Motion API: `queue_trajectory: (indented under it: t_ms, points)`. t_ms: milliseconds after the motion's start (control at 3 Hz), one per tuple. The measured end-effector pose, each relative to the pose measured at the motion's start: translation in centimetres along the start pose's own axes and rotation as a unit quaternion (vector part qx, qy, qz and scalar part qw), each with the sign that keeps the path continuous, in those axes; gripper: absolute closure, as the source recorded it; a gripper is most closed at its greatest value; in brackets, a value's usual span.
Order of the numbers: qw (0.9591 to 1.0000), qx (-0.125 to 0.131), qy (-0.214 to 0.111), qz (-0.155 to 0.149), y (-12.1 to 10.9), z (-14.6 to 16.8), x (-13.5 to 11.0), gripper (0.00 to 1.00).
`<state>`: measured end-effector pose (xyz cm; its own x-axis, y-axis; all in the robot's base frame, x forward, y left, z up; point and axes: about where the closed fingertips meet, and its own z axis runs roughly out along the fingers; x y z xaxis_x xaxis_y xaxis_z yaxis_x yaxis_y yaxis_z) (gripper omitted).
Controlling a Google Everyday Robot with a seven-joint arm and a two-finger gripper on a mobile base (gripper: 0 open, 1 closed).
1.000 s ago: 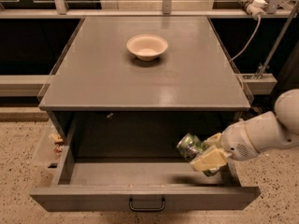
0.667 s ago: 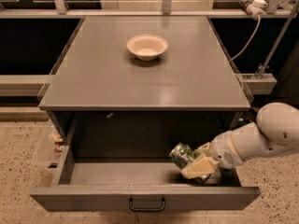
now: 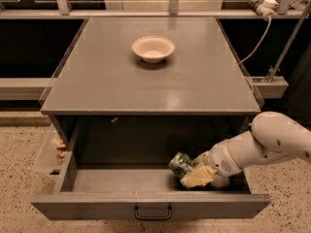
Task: Place green can into top drawer
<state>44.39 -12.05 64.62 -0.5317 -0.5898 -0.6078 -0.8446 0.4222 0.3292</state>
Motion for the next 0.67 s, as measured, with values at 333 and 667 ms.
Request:
queue_trajectory:
  t_ms: [333, 667]
  points:
    - [1.0000, 0.000, 0.000, 0.000, 0.00, 0.00, 0.00, 0.59]
    - [1.0000, 0.000, 0.000, 0.000, 0.00, 0.00, 0.00, 0.36]
